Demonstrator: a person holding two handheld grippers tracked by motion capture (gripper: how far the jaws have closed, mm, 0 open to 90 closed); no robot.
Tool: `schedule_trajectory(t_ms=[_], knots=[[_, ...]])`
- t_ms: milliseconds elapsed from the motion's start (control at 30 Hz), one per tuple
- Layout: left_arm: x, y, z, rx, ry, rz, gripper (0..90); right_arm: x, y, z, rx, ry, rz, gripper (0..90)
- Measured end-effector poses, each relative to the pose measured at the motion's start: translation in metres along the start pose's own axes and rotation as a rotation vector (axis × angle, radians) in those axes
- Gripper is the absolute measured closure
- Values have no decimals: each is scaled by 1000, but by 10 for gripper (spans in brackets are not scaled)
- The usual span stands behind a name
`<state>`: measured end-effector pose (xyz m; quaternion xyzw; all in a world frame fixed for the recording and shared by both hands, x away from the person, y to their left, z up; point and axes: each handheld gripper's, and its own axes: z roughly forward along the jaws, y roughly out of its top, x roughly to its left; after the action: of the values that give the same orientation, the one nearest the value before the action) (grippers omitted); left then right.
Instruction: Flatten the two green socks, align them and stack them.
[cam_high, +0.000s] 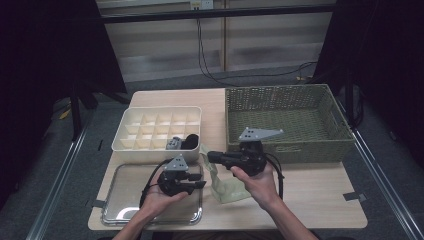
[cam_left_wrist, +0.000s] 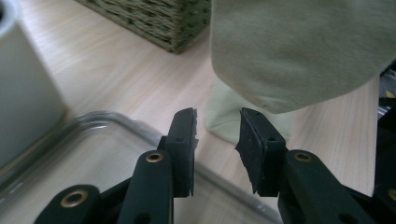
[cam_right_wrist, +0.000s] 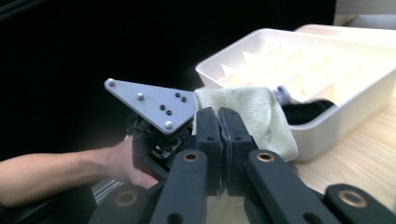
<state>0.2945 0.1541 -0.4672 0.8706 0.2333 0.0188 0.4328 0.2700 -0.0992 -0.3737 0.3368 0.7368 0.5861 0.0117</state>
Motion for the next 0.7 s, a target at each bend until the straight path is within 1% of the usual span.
schedule_trajectory(t_ms=[133, 200, 233, 267, 300, 333, 367, 400, 433, 467, 500, 533, 567, 633, 667, 700], knots=[[3, -1, -5, -17, 10, -10, 660, 5, 4, 8, -4, 14, -6, 885], [5, -1, -7, -18, 14, -14, 660, 5, 1, 12, -2, 18, 0, 885], [4, -1, -6, -17, 16, -13, 660, 1, -4, 13, 2, 15, 10, 884], [4, -1, -6, -17, 16, -13, 660, 1, -4, 13, 2, 15, 10, 884], [3, -1, -3, -14, 9, -13, 660, -4, -12, 10, 3, 5, 28, 885], [3, -1, -3, -14, 9, -13, 659, -8, -16, 8, 2, -3, 39, 885], [1, 1, 0, -5, 6, -8, 659, -12, -19, 5, -2, -11, 47, 885], [1, 1, 0, -5, 6, -8, 659, -12, -19, 5, -2, -11, 47, 885], [-2, 2, 2, 3, 0, 5, 658, -19, -26, -3, -6, -30, 65, 884], [-2, 2, 2, 3, 0, 5, 658, -19, -26, -3, -6, -30, 65, 884], [-5, 3, 4, 3, -2, 13, 656, -24, -32, -12, -12, -49, 74, 884], [-5, 3, 4, 3, -2, 13, 654, -24, -32, -12, -12, -49, 74, 884], [-8, 4, 4, -4, -10, 15, 654, -29, -36, -20, -13, -70, 82, 884], [-9, 6, 4, -6, -8, 15, 654, -34, -40, -29, -17, -86, 92, 884], [-9, 6, 4, -6, -8, 15, 655, -34, -40, -29, -17, -86, 92, 884], [-11, 6, 5, -4, -16, 21, 655, -38, -45, -37, -20, -103, 97, 884]])
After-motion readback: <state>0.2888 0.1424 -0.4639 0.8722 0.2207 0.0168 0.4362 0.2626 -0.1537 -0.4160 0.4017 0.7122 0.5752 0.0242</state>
